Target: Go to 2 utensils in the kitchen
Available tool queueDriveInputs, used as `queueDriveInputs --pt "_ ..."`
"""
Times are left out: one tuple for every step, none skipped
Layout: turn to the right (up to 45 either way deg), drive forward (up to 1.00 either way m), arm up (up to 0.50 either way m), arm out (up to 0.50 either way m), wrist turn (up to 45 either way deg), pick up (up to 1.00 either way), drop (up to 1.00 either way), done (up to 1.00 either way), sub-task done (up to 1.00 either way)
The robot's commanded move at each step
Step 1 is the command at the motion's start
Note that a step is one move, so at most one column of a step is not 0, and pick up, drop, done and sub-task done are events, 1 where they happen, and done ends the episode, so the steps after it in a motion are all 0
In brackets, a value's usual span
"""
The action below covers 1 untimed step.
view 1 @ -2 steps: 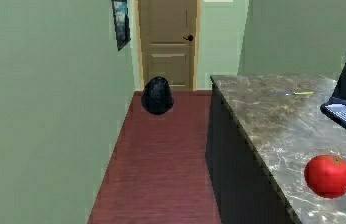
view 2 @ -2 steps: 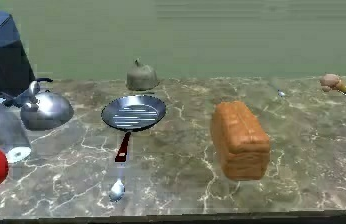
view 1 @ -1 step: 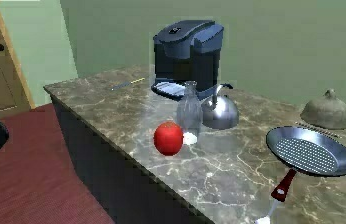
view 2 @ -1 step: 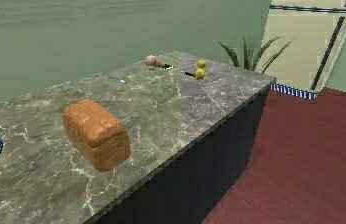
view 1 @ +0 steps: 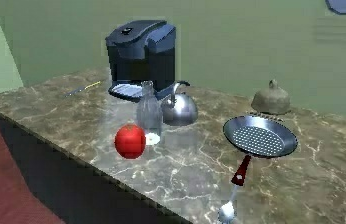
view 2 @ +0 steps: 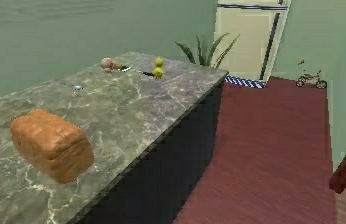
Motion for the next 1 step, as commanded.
queueDriveInputs --pt "0.0 0.00 0.00 0.00 0.0 0.00 0.00 1.00 0.00"
